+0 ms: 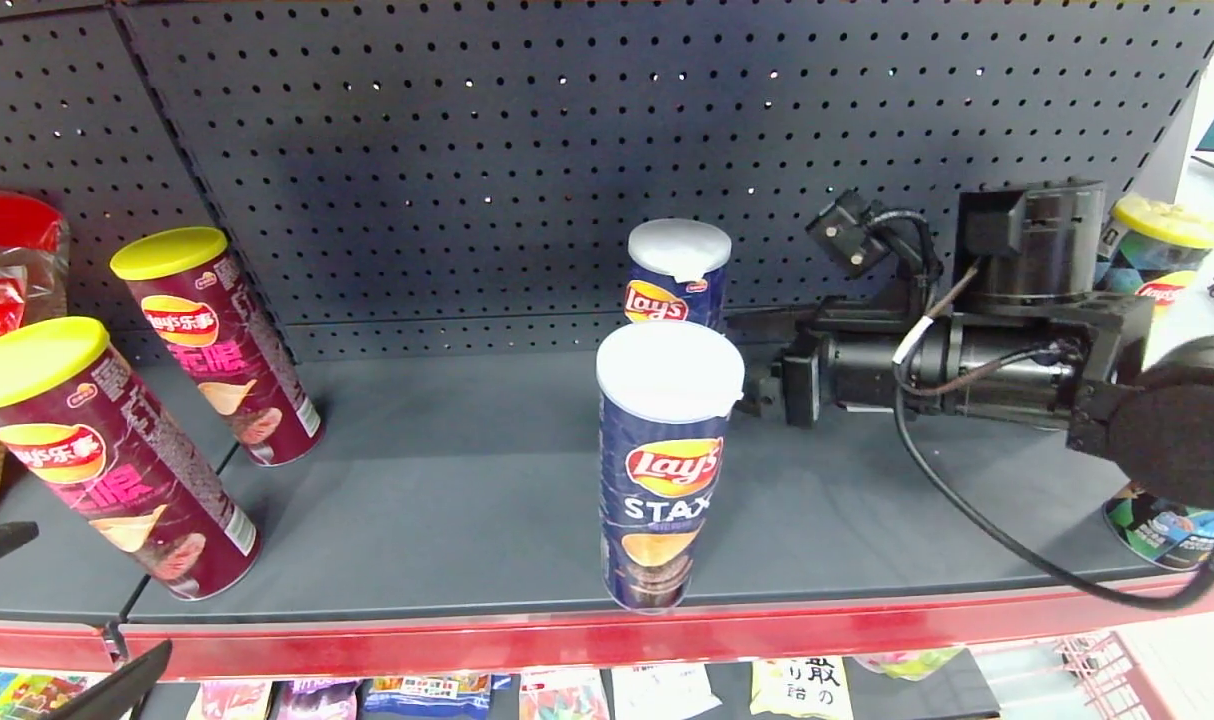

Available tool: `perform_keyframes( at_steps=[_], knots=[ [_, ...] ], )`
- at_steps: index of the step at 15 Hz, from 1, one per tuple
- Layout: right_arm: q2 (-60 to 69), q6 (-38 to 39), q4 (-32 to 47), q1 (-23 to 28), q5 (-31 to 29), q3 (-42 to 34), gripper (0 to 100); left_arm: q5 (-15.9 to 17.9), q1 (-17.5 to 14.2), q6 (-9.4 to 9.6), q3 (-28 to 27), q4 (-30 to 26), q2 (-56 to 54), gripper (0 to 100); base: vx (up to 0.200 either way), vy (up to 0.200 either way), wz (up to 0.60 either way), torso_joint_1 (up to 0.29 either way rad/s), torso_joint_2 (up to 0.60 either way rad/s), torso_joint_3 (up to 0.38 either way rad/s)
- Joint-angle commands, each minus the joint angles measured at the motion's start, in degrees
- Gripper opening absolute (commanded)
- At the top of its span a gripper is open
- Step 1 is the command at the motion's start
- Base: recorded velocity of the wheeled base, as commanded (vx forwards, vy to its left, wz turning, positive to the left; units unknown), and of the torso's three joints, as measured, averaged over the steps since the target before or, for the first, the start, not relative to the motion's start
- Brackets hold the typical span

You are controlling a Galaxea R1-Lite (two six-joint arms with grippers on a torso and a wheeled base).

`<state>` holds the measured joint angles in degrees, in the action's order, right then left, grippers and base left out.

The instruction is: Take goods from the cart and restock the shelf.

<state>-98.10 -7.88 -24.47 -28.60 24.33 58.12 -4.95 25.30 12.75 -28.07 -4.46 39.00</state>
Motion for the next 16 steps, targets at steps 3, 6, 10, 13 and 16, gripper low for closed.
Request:
perform_keyframes(
  at_steps=[3, 6, 10, 13, 16],
  knots=[
    [17.6, 0.1, 0.0, 1.0, -1.8, -17.0, 100, -0.1, -0.1, -0.10, -0.6, 0.0, 3.5, 100, 0.000, 0.000, 0.00, 0.000, 0.00, 0.000],
    [28.4, 0.1, 0.1, 1.4, -2.4, -27.4, 100, 0.1, -0.1, -0.18, 0.1, -0.1, 4.7, 100, 0.000, 0.000, 0.00, 0.000, 0.00, 0.000],
    [45.1, 0.0, 0.9, 2.7, -3.9, -40.3, 100, 3.8, -0.2, -0.27, -0.9, 1.4, 10.6, 100, 0.000, 0.000, 0.00, 0.000, 0.00, 0.000],
    [54.6, 0.4, 5.7, 7.2, -8.0, -41.7, 100, 5.6, -0.1, -1.94, -0.8, 2.4, 14.9, 100, 0.000, 0.000, 0.00, 0.000, 0.00, 0.000],
    [60.7, 3.5, 10.8, 13.1, -8.7, -41.9, 100, 10.1, 0.1, -2.47, -1.0, 10.4, 24.0, 100, 0.000, 0.000, 0.00, 0.000, 0.00, 0.000]
  ],
)
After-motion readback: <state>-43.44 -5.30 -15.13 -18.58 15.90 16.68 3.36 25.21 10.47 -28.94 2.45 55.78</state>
